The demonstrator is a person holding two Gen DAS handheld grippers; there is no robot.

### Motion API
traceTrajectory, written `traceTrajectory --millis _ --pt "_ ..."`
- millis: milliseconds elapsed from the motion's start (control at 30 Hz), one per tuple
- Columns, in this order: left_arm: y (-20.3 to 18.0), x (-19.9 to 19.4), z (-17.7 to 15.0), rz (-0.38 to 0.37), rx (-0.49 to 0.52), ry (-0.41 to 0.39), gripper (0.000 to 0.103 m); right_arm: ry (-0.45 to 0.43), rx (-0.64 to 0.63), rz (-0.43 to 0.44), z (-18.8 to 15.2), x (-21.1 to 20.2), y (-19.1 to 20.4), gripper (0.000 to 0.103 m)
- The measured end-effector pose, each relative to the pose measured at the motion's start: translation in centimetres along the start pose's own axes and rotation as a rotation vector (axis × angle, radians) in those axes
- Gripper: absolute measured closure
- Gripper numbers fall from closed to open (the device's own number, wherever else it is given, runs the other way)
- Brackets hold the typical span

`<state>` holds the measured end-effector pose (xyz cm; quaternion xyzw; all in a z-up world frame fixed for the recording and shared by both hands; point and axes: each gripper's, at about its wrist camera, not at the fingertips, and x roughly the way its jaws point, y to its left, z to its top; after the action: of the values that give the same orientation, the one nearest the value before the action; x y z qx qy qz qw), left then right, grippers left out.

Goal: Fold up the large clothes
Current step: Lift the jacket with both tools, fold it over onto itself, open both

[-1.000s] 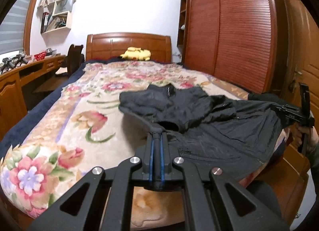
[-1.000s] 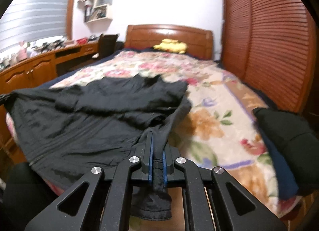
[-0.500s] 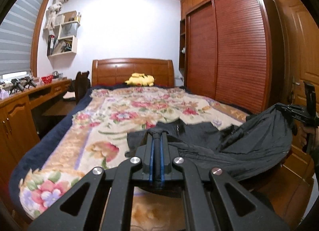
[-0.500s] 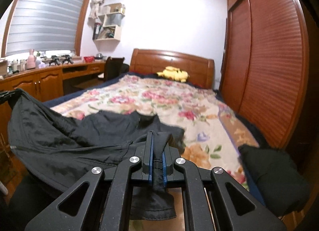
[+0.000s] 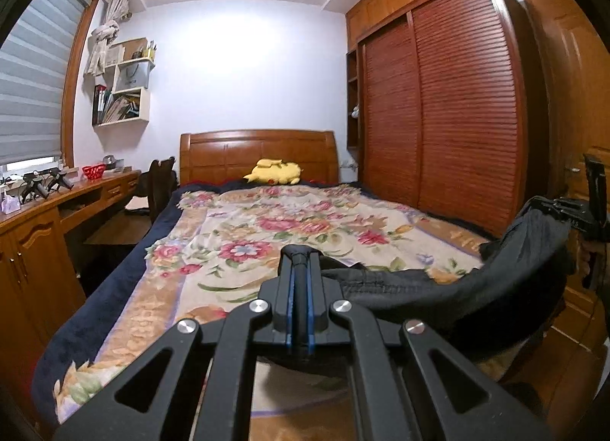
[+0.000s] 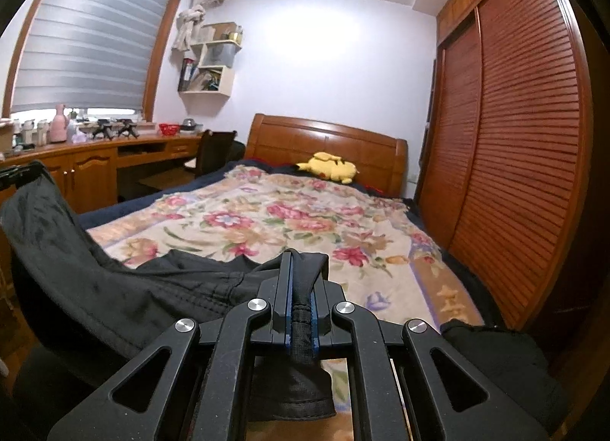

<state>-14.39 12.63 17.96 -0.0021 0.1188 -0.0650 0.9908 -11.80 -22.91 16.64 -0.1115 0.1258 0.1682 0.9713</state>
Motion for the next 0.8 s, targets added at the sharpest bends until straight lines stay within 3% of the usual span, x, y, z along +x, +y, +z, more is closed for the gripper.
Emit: traceTrajectory --millis 433,667,800 --pt "5.3 18.6 -6.8 0.058 -0.085 0.217 0.102 0.222 0.001 -0.015 -4.5 18.5 -1.9 0.099" --pt "6.3 24.7 -10.7 0.078 -0.06 0.336 0.102 0.349 -0.036 -0.001 -10.0 26.5 -1.5 0.099" --pt "6.7 27.1 -11.9 0.084 -0.063 0.368 0.101 0.378 -0.02 0.017 -12.0 29.1 -2.0 0.099"
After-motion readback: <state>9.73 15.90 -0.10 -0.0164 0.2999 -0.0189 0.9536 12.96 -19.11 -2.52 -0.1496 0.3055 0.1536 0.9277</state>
